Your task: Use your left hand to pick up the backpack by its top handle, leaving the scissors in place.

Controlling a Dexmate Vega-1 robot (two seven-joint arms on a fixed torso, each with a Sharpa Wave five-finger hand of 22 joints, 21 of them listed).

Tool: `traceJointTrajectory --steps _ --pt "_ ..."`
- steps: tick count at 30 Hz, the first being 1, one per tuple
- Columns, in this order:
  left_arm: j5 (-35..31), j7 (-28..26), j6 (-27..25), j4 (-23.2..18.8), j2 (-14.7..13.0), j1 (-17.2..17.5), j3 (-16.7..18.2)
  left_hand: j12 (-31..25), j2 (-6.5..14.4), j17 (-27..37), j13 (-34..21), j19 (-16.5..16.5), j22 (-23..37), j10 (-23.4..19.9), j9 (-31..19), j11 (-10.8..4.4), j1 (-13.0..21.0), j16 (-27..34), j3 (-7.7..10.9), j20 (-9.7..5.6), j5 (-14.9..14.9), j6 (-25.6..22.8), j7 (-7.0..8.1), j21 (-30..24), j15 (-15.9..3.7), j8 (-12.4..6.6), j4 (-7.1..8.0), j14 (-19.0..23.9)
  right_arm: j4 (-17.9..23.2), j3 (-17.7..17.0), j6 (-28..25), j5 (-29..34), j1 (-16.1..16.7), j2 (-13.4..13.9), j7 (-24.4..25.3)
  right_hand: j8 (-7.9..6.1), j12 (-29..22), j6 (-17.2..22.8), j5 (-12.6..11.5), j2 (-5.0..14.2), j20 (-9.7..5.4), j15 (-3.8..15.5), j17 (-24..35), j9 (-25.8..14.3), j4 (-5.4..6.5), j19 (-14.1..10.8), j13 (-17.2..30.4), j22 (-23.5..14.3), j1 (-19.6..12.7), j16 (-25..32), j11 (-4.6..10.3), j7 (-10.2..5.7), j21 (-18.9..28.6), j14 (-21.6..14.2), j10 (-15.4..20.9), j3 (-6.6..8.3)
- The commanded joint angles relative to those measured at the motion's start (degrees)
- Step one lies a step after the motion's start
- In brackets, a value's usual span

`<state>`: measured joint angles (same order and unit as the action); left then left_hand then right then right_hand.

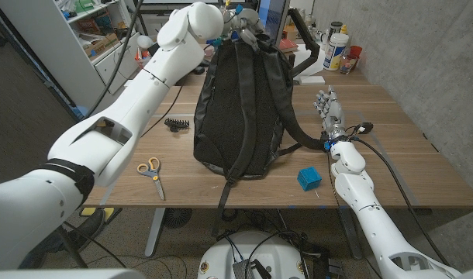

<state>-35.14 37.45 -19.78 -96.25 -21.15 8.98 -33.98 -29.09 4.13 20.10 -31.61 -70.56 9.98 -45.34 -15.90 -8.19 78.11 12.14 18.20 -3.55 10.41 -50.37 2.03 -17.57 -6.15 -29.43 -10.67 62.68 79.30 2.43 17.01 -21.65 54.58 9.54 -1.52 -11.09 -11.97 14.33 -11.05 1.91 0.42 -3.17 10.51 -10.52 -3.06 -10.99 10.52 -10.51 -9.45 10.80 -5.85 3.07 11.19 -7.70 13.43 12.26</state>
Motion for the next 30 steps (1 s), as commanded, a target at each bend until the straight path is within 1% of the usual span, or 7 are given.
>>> traceJointTrajectory --steps 1,6,10,11,23,26,30 --pt "0.4 0.0 -0.9 -2.2 0.2 -0.7 1.0 0.0 1.9 0.2 -2.5 0.4 0.3 -0.6 0.1 -0.07 -0.8 -0.3 3.95 0.11 0.2 -1.1 -0.84 0.1 -5.46 0.22 3.45 5.4 0.3 -0.2 0.2 -0.2 0.1 0.0 0.0 -0.27 -0.5 0.7 -0.4 0.09 -0.17 0.13 0.2 -0.2 0.09 -0.1 0.1 -0.1 0.1 0.2 0.12 0.15 0.2 -0.5 0.5 -0.21" --pt "1.4 0.4 -0.8 -3.0 0.3 -1.1 1.7 0.2 1.9 0.3 -2.7 0.5 0.3 -0.1 0.2 -0.39 -0.9 -0.3 4.13 0.12 0.2 -0.9 -0.74 0.2 -5.33 0.44 3.48 5.4 0.3 -0.3 0.1 -0.3 0.2 0.0 0.0 -0.26 -0.5 0.7 -0.4 0.1 -0.17 0.07 0.2 -0.2 0.09 0.0 0.1 -0.1 0.1 0.2 0.21 0.11 0.2 -0.5 0.5 -0.24" --pt "1.3 0.8 -1.2 -3.8 0.3 -1.5 1.7 0.3 1.9 0.3 -2.9 0.5 0.3 0.1 0.2 -0.11 -0.9 -0.4 4.26 0.17 0.2 -1.0 -0.58 0.3 -5.35 0.46 3.41 5.3 0.0 -0.4 0.4 -0.4 0.0 -0.1 -0.1 -0.26 -0.5 0.7 -0.4 0.12 -0.15 0.13 0.2 -0.2 0.09 -0.1 0.1 -0.1 0.1 0.2 0.1 0.16 0.2 -0.5 0.5 -0.25" --pt "1.2 0.8 -1.3 -4.0 0.3 -1.5 1.7 0.2 1.9 0.3 -3.0 0.5 0.3 -0.1 0.2 -0.38 -0.9 -0.4 4.3 0.15 0.3 -0.9 -0.56 0.3 -5.31 0.47 3.39 5.3 -0.1 -0.4 0.4 -0.4 0.0 -0.1 -0.1 -0.27 -0.5 0.7 -0.4 0.13 -0.17 0.14 0.2 -0.2 0.09 -0.1 0.1 -0.1 0.1 0.2 0.13 0.12 0.2 -0.5 0.5 -0.25" --pt "1.3 1.0 -3.0 -6.4 0.4 -1.8 2.9 -0.1 1.9 0.4 -3.5 0.6 0.3 -0.8 0.2 -0.47 -1.1 -0.4 4.73 0.19 0.4 -1.4 -0.6 0.5 -5.41 0.39 3.32 5.4 -1.2 -0.4 0.8 -0.8 -0.3 -0.2 -0.7 -0.24 -0.5 0.7 -0.4 0.17 -0.2 0.14 0.2 -0.2 0.08 -0.1 0.1 -0.1 0.1 0.2 0.2 0.12 0.3 -0.7 0.6 -0.31" --pt "1.0 1.1 -3.6 -7.2 0.3 -2.0 3.0 0.1 1.8 0.5 -3.6 0.8 0.3 -0.5 0.2 -0.22 -1.0 -0.4 4.85 0.2 0.5 -1.4 -0.57 0.6 -5.46 0.43 3.25 5.3 -1.3 -0.4 0.8 -0.9 -0.3 -0.2 -0.8 -0.23 -0.5 0.7 -0.4 0.18 -0.2 0.1 0.2 -0.2 0.08 0.0 0.1 -0.1 0.1 0.2 0.17 0.12 0.3 -0.7 0.6 -0.32" --pt "0.7 1.3 -4.3 -8.3 0.2 -2.1 3.2 0.0 1.8 0.5 -3.7 0.7 0.3 -0.8 0.2 -0.4 -1.1 -0.4 4.98 0.17 0.5 -1.5 -0.61 0.6 -5.56 0.44 3.23 5.4 -1.3 -0.4 0.9 -1.0 -0.3 -0.1 -1.0 -0.23 -0.5 0.7 -0.4 0.18 -0.19 0.06 0.2 -0.2 0.08 0.0 0.1 -0.1 0.1 0.2 0.19 0.17 0.3 -0.7 0.6 -0.33"
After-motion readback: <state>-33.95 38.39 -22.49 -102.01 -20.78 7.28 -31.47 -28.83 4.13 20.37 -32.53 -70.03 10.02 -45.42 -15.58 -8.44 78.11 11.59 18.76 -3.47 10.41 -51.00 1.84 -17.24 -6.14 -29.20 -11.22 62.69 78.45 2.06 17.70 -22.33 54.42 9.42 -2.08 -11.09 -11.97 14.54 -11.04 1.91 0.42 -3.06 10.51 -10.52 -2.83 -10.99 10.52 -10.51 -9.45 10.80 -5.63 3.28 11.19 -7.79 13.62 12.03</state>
